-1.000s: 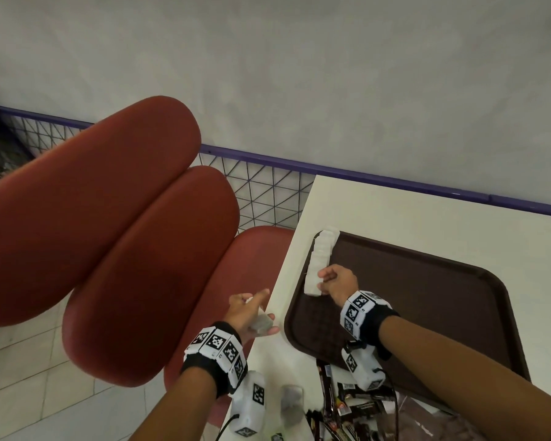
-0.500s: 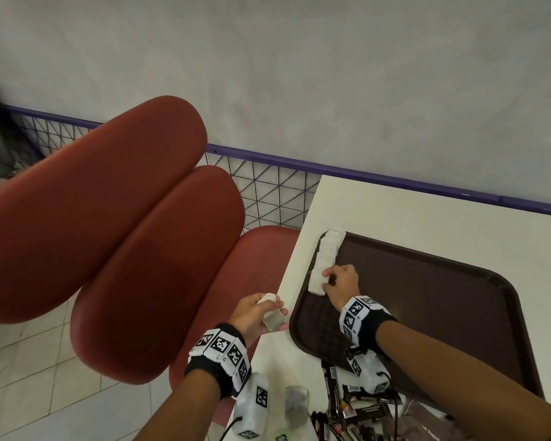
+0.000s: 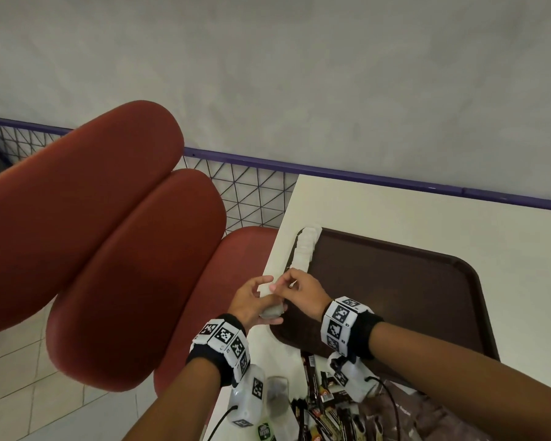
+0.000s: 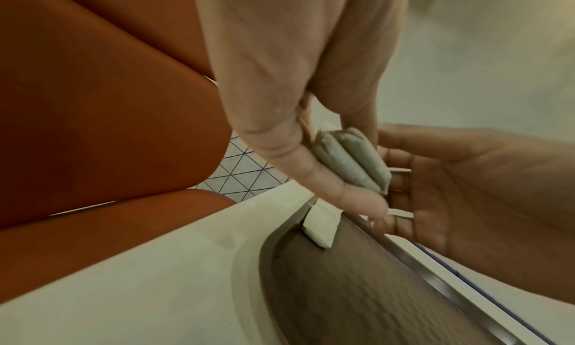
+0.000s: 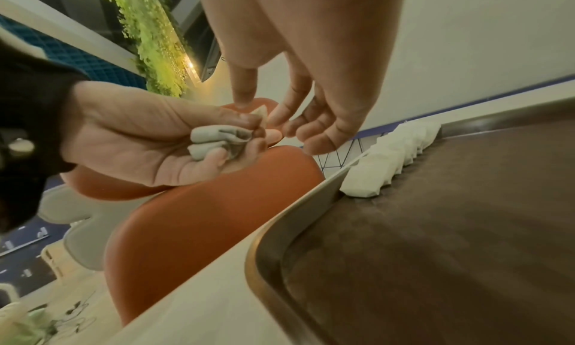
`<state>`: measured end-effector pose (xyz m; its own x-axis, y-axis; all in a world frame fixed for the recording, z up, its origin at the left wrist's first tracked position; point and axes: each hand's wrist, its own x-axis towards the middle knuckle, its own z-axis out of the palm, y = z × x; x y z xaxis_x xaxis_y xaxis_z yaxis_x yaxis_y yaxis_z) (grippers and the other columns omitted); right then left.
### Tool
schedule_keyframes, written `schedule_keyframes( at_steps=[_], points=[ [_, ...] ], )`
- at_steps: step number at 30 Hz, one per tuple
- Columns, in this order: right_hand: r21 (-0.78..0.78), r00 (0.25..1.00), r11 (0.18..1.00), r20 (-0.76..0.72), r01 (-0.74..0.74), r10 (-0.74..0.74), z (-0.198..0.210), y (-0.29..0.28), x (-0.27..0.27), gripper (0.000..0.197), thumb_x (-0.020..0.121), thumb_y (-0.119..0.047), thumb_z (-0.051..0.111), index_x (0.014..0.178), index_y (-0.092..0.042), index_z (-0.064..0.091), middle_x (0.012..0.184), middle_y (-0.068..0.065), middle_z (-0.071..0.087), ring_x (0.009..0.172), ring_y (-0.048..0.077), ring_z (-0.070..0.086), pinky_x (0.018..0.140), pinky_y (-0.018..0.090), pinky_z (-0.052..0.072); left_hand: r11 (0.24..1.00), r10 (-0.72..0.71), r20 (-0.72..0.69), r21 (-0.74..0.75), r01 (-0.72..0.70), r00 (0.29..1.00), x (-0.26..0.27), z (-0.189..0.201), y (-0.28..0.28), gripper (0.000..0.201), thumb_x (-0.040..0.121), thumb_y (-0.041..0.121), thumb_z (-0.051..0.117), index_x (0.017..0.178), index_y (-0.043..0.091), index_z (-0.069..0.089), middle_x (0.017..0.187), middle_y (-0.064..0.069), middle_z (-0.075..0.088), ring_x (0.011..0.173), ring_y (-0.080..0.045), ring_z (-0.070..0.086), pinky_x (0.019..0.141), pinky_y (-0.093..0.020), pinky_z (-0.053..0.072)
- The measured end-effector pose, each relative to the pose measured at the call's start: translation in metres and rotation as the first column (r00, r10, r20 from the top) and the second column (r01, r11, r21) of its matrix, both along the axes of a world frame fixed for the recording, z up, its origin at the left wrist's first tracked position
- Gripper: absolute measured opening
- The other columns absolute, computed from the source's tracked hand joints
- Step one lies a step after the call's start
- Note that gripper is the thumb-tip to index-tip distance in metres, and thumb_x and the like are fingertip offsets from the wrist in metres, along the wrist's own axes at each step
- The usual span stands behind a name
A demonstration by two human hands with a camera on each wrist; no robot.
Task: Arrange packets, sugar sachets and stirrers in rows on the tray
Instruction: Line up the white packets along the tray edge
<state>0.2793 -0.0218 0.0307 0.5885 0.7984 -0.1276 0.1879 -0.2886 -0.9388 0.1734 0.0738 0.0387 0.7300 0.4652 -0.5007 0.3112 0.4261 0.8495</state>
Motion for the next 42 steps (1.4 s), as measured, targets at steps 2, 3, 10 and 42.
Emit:
schedule_keyframes(
  at_steps=[2, 3, 10, 42],
  points=[
    [0.028, 0.997, 1.000, -0.074, 0.012, -0.010, 0.000, -0.002, 0.003, 0.015, 0.082, -0.017, 0.068, 0.075, -0.018, 0.055, 0.071, -0.004, 0.058, 0.055, -0.002, 0.055, 0.059, 0.011, 0.044, 1.000, -0.021, -0.002, 0.003, 0.021, 1.000, 0.001, 0.000, -0.004, 0.042, 0.080, 0.000, 0.069, 0.115, 0.014, 0.052, 0.114, -0.018, 0.056, 0.082, -0.030, 0.068, 0.057, -0.036, 0.059],
    [0.034, 0.996, 0.999, -0.086, 0.036, -0.033, -0.001, -0.002, 0.005, 0.017, 0.082, -0.016, 0.068, 0.073, -0.019, 0.054, 0.070, -0.005, 0.058, 0.057, 0.000, 0.054, 0.060, 0.015, 0.044, 1.000, -0.022, 0.001, -0.001, 0.022, 1.000, 0.001, 0.000, -0.006, 0.042, 0.079, 0.002, 0.070, 0.116, 0.012, 0.052, 0.110, -0.017, 0.058, 0.082, -0.029, 0.068, 0.058, -0.035, 0.059],
    [0.079, 0.970, 0.988, -0.217, 0.129, -0.110, 0.000, -0.017, 0.016, 0.029, 0.084, -0.005, 0.063, 0.080, -0.021, 0.040, 0.072, 0.000, 0.050, 0.063, 0.010, 0.051, 0.054, 0.017, 0.045, 0.997, 0.071, -0.002, -0.042, -0.071, 0.998, 0.004, 0.001, -0.009, 0.020, 0.086, 0.001, 0.062, 0.106, 0.002, 0.057, 0.093, -0.015, 0.060, 0.078, -0.027, 0.064, 0.056, -0.032, 0.059],
    [-0.268, 0.965, 0.931, 0.155, 0.246, -0.210, -0.049, 0.014, 0.035, 0.030, 0.080, 0.015, 0.051, 0.101, -0.003, 0.063, 0.101, 0.006, 0.037, 0.086, 0.021, 0.049, 0.087, 0.038, 0.052, 0.955, 0.283, -0.030, 0.100, -0.279, 0.959, -0.009, -0.025, 0.015, 0.014, 0.091, -0.005, 0.049, 0.088, 0.009, 0.051, 0.106, -0.018, 0.057, 0.080, -0.020, 0.057, 0.050, -0.017, 0.054]
  ],
)
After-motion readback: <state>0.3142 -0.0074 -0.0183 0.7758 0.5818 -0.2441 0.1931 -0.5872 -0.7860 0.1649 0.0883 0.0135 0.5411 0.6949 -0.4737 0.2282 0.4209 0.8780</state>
